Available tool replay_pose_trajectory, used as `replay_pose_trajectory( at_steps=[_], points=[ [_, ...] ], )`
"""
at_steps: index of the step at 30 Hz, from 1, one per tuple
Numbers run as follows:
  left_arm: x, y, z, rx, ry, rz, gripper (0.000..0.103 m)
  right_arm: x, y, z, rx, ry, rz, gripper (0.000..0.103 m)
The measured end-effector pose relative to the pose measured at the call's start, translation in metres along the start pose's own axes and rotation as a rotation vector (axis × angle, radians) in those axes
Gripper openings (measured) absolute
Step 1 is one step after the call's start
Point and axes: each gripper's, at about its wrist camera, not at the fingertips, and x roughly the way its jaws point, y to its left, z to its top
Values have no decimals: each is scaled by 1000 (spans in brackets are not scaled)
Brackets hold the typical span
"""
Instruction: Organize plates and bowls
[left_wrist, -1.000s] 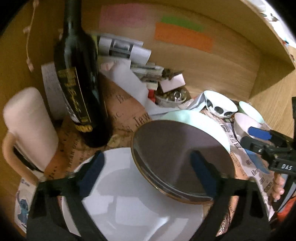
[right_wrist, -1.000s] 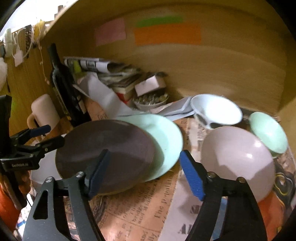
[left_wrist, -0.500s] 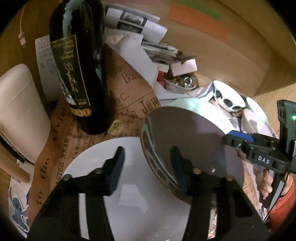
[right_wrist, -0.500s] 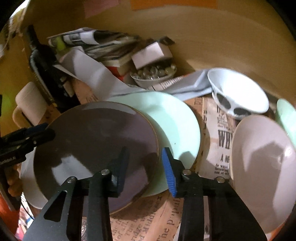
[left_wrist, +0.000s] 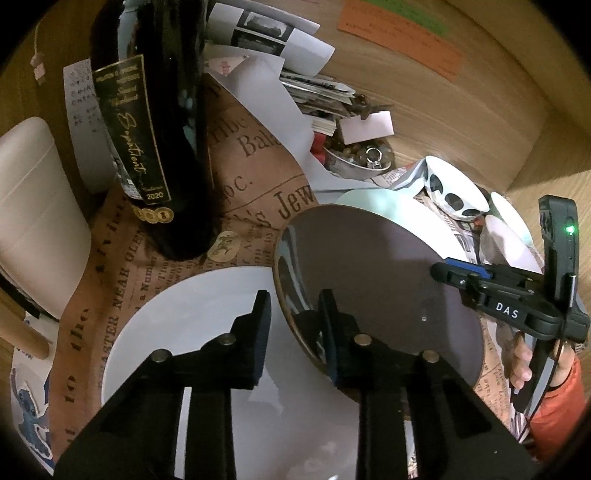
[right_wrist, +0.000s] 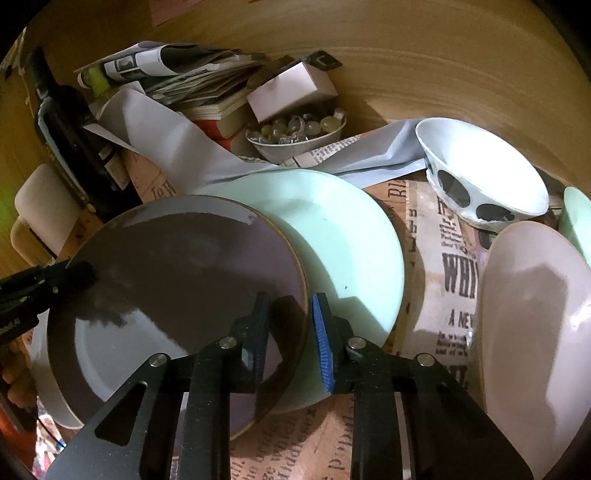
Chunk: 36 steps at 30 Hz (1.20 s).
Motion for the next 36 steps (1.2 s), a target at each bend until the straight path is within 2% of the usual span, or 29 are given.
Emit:
replay_pose_trajectory(
  at_steps=[6,9,16,21,36],
  points=[
    [3,-3,1,7,15,-23,24,6,-4,3,10,1,27,21],
    [3,-9,-1,31,5,2,24,7,-5,5,28,10,37,22],
    [0,-9,-2,18,-10,29,24,1,-1,5,43,2,32,22],
    [-6,-13,-4,29,-32,54,24,-3,3,0,19,-2,17,22],
    [-27,-10,-11,0,-70,59,24,-29,10,-13,24,-46,48,22]
  ],
)
